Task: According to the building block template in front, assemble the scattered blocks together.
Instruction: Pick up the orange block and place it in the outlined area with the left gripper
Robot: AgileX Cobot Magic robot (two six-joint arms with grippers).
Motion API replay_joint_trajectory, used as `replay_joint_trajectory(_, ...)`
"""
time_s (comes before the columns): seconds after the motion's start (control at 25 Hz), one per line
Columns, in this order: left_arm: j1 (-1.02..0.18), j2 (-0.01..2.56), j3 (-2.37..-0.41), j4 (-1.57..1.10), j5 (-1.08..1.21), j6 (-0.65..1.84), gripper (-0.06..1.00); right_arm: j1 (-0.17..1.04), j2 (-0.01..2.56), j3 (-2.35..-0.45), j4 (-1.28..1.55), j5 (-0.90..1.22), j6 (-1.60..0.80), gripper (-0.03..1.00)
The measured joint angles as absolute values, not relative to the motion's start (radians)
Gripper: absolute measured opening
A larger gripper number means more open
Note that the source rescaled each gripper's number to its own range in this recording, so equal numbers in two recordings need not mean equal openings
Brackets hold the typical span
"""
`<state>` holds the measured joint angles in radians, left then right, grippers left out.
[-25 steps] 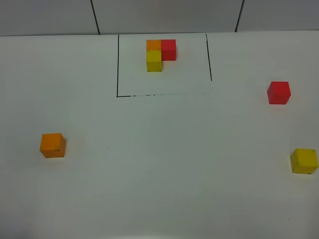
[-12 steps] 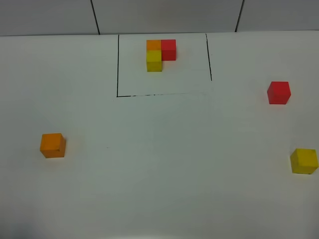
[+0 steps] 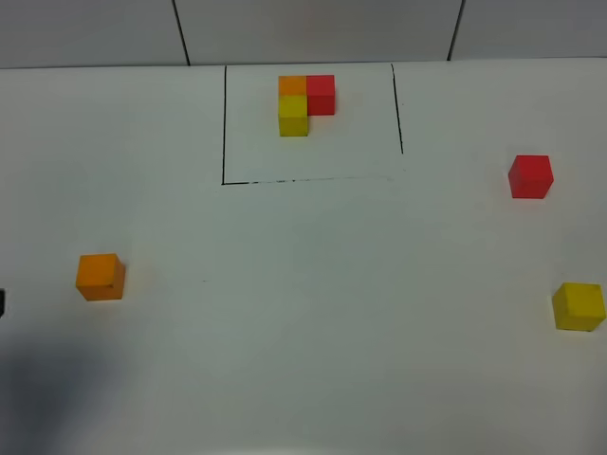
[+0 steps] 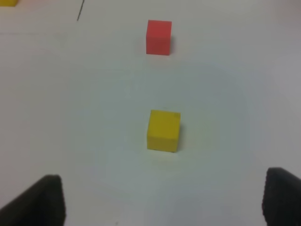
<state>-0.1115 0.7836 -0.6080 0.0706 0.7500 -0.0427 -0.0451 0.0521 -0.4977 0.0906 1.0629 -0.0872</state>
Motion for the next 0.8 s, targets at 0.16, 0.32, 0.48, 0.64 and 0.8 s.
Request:
replay_joint_trajectory(0.16, -0.111, 1.037, -0.719, 0.073, 0.726, -0.082, 0.74, -0.045, 0.052, -0.498, 0.091, 1.063, -0.087, 0.8)
replay_joint_trajectory(0.32, -0.111, 1.241, -0.822, 0.073, 0.721, -0.11, 0.74, -0.045, 0.052, -0.498, 0.091, 1.063, -0.087, 0.8)
replay_joint_trajectory(0.48, -0.111, 1.402, -0.879, 0.072, 0.712, -0.111, 0.74, -0.045, 0.052, -0.498, 0.091, 1.063, -0.087, 0.8)
replay_joint_trajectory(0.64, -0.111, 1.512, -0.885, 0.071, 0.689, -0.082, 0.74, -0.045, 0.052, -0.498, 0.091, 1.063, -0.087, 0.8)
replay_joint_trajectory(0.8, -0.111, 1.573, -0.885, 0.045, 0.65, -0.072, 0.74, -0.045, 0.052, -0.498, 0.091, 1.063, -0.087, 0.8)
